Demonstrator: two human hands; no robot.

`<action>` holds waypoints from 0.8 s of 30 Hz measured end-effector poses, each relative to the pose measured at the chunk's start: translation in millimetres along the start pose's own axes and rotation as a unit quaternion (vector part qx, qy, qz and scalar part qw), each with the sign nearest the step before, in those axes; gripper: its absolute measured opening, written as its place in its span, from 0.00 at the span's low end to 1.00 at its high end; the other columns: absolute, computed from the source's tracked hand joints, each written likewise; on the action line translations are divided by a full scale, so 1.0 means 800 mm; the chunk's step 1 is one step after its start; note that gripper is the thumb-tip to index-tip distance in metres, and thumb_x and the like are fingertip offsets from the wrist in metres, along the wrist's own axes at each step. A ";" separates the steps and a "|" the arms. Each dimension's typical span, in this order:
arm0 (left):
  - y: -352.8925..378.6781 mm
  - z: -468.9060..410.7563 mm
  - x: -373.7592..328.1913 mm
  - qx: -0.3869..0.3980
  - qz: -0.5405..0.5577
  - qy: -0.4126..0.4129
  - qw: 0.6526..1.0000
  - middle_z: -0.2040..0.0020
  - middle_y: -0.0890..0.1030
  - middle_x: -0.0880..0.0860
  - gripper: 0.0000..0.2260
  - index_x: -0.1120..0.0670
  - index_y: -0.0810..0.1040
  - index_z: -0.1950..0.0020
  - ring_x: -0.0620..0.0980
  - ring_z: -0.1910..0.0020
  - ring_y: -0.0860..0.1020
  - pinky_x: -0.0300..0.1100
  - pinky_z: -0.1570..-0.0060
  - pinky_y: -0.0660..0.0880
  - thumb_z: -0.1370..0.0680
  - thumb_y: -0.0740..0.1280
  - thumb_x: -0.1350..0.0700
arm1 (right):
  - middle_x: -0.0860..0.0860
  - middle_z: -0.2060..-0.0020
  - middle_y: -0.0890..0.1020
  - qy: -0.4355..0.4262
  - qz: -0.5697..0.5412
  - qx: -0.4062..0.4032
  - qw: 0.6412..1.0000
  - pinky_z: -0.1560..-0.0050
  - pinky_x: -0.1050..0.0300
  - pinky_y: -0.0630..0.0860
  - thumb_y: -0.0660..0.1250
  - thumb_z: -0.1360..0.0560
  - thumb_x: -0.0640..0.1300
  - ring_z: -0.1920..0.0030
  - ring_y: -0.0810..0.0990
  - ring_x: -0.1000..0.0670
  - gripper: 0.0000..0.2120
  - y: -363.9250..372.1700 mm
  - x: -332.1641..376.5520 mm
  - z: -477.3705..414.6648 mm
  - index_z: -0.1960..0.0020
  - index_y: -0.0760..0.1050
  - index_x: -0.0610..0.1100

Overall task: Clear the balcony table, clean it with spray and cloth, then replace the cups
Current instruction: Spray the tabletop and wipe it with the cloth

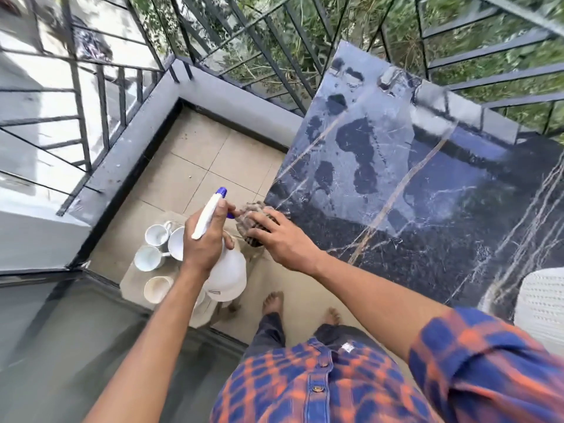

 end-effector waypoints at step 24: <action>0.063 -0.019 -0.048 -0.002 -0.016 -0.040 0.999 0.50 0.83 0.62 0.18 0.63 0.80 0.47 0.48 0.79 0.71 0.38 0.73 0.72 0.17 0.62 0.48 | 0.44 0.26 0.73 0.024 -0.023 0.004 0.999 0.29 0.43 0.68 0.62 0.19 0.51 0.33 0.74 0.38 0.15 -0.021 -0.057 0.053 0.38 0.79 0.45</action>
Point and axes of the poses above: each hand's wrist, its own z-axis away from the middle knuckle, its own y-axis out of the palm, x = y × z, the point moved 6 cm from there along -z, towards the middle knuckle
